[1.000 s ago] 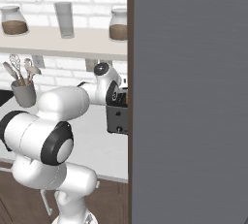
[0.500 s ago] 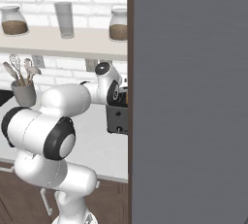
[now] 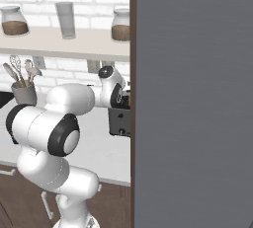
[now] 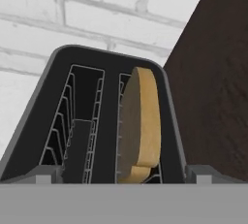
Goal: Start the toaster. Once the lever pops up, take the bread to the plate on the dining counter.
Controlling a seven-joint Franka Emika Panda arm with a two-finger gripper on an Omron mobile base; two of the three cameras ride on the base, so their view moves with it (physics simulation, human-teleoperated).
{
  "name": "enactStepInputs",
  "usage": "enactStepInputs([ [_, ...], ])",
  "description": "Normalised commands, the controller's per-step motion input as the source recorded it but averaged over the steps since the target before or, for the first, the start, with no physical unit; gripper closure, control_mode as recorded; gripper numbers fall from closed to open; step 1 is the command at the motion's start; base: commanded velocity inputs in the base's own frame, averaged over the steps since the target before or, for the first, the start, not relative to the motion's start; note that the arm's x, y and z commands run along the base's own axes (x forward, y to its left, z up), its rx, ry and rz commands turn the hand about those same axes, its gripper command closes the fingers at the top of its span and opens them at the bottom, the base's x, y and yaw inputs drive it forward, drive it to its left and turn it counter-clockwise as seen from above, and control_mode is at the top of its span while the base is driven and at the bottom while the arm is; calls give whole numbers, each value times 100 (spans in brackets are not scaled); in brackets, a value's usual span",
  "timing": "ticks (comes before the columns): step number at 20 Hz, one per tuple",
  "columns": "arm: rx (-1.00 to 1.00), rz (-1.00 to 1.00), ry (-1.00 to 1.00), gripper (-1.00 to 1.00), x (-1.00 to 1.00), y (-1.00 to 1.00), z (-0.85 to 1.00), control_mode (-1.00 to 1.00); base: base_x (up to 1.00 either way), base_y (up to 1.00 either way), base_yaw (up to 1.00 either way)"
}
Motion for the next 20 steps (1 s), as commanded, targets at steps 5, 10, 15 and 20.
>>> enactStepInputs([
  [5,0,0,0,-100,13,-12,-9,-100,0,0,0],
  [10,0,0,0,-100,10,-14,-7,-100,0,0,0],
  [15,0,0,0,100,3,-13,-1,-100,0,0,0],
  [20,0,0,0,100,5,-13,-2,-100,0,0,0],
])
